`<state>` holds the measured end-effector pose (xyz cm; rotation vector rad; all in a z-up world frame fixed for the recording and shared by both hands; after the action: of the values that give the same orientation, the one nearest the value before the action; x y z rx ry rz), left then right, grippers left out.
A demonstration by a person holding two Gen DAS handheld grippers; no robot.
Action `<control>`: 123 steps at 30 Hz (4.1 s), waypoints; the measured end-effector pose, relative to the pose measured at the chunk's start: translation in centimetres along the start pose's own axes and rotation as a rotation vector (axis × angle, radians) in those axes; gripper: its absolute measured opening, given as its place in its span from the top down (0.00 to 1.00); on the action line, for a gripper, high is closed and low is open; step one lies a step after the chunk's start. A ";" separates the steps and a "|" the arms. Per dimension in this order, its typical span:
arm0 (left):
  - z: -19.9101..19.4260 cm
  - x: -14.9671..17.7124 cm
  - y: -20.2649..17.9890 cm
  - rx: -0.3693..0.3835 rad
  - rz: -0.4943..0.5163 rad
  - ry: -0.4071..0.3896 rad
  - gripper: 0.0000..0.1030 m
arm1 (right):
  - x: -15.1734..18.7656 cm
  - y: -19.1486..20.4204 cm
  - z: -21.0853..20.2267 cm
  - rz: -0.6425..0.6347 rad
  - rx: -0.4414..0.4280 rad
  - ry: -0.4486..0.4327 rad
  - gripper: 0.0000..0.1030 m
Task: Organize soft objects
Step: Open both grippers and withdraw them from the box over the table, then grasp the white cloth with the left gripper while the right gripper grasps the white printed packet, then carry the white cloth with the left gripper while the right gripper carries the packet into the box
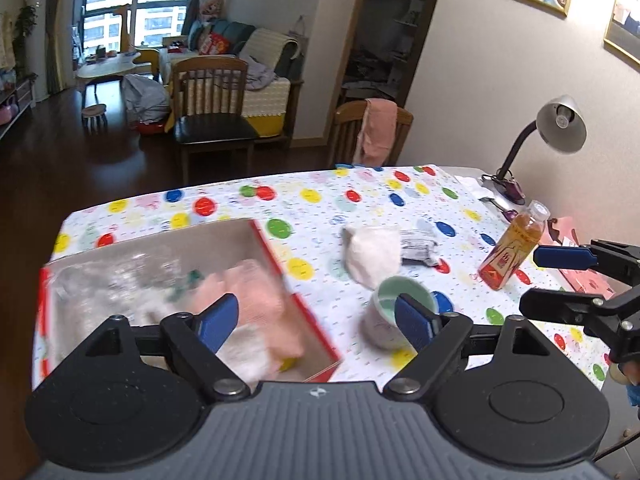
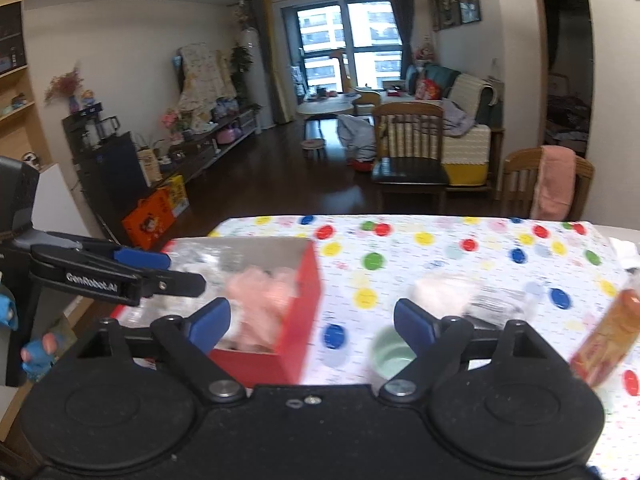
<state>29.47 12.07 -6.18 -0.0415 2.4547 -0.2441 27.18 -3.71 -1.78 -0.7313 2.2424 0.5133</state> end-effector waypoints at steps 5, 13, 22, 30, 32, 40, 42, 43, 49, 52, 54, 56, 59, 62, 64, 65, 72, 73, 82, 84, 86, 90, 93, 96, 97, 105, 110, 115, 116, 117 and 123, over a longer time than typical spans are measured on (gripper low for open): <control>3.2 -2.1 -3.3 0.014 0.003 0.024 0.12 | 0.7 -4.7 -0.3 0.003 0.024 0.017 0.08; 9.5 -5.5 -7.3 -0.007 0.008 0.079 0.04 | 0.4 -11.7 1.3 -0.074 0.061 0.063 0.01; 17.0 -8.1 -10.9 0.082 0.051 0.226 0.02 | 0.3 -17.7 7.1 -0.186 0.079 0.188 0.01; 22.1 -10.1 -12.5 0.166 0.044 0.328 0.02 | 0.0 -19.0 13.1 -0.301 0.060 0.279 0.01; 23.3 -10.1 -12.6 0.169 0.058 0.356 0.02 | -0.1 -18.7 14.3 -0.350 0.045 0.313 0.01; 27.6 -10.2 -12.0 0.151 0.088 0.433 0.02 | 0.2 -19.4 18.9 -0.468 0.068 0.422 0.02; 28.8 -10.1 -11.9 0.139 0.107 0.450 0.02 | 0.3 -19.9 19.9 -0.471 0.077 0.436 0.03; 29.3 -10.1 -11.7 0.128 0.115 0.455 0.02 | 0.3 -20.1 20.3 -0.461 0.077 0.440 0.03; 31.9 -9.8 -10.5 0.094 0.123 0.485 0.02 | 0.7 -20.4 22.2 -0.478 0.096 0.440 0.05; 33.0 -9.3 -10.0 0.093 0.112 0.511 0.02 | 1.3 -20.5 22.9 -0.517 0.111 0.452 0.06; 33.6 -9.0 -9.6 0.084 0.100 0.517 0.02 | 1.6 -20.8 23.3 -0.532 0.117 0.457 0.07; 34.0 -8.9 -9.2 0.076 0.085 0.517 0.03 | 1.7 -21.1 23.7 -0.528 0.128 0.459 0.07; 34.4 -8.6 -9.0 0.091 0.058 0.520 0.03 | 1.5 -21.7 24.2 -0.501 0.136 0.449 0.08; 34.7 -8.3 -8.9 0.092 0.051 0.519 0.03 | 1.3 -22.0 24.6 -0.488 0.125 0.444 0.08; 34.9 -8.1 -8.9 0.093 0.049 0.519 0.03 | 1.4 -22.3 25.1 -0.471 0.122 0.447 0.08; 34.9 -8.0 -8.9 0.096 0.045 0.521 0.03 | 1.4 -22.4 25.2 -0.460 0.118 0.446 0.09; 35.5 -7.1 -8.9 0.076 0.059 0.533 0.21 | 1.6 -22.8 25.7 -0.411 0.098 0.438 0.13; 35.5 -7.0 -8.9 0.068 0.060 0.536 0.25 | 1.5 -22.9 25.6 -0.403 0.100 0.434 0.13; 34.8 -7.0 -8.0 0.034 0.038 0.519 0.70 | 1.7 -22.6 25.1 -0.365 0.097 0.420 0.28; 34.6 -7.1 -7.8 0.025 0.027 0.503 0.74 | 1.7 -22.5 24.9 -0.348 0.096 0.416 0.33; 34.2 -7.4 -7.7 0.016 0.023 0.483 0.80 | 1.6 -22.5 24.6 -0.326 0.092 0.410 0.35; 33.0 -8.1 -7.6 0.004 0.008 0.442 0.84 | 1.4 -22.4 23.8 -0.269 0.081 0.390 0.37; 31.8 -8.7 -7.6 0.005 -0.006 0.410 0.86 | 1.3 -22.4 23.0 -0.221 0.070 0.374 0.39; 30.6 -9.1 -7.5 0.004 -0.021 0.380 0.87 | 1.4 -22.3 22.2 -0.188 0.065 0.365 0.41; 30.1 -9.2 -7.4 0.006 -0.027 0.371 0.87 | 1.4 -22.2 21.8 -0.178 0.063 0.363 0.41; 25.9 -9.3 -7.7 0.011 -0.058 0.301 0.87 | 1.2 -21.0 17.7 -0.115 0.046 0.329 0.42; 22.9 -9.4 -8.2 0.018 -0.070 0.262 0.87 | 0.0 -19.4 14.3 -0.104 0.032 0.287 0.42; 19.7 -9.6 -8.4 0.026 -0.083 0.222 0.87 | -0.9 -17.5 11.3 -0.098 0.028 0.259 0.41; 19.0 -9.5 -8.4 0.026 -0.087 0.215 0.87 | -0.9 -17.0 10.9 -0.103 0.027 0.257 0.41; 18.4 -9.4 -8.3 0.026 -0.092 0.208 0.87 | -1.0 -16.6 10.4 -0.107 0.023 0.255 0.41; 15.0 -8.5 -7.8 0.020 -0.109 0.173 0.87 | -1.2 -13.6 8.2 -0.145 -0.003 0.241 0.41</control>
<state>45.22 2.76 -10.94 -0.1511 2.6253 -0.3324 40.60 -9.15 -8.31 -0.9944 2.3859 0.3744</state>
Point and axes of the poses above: each gripper's, at about its wrist camera, not at the fingertips, and z roughly the way its jaws point, y to its left, x to its underside, the point moved 10 cm from there along z, roughly the way its jaws point, and after that the axes turned 9 degrees about y, right-handed, at the moved point
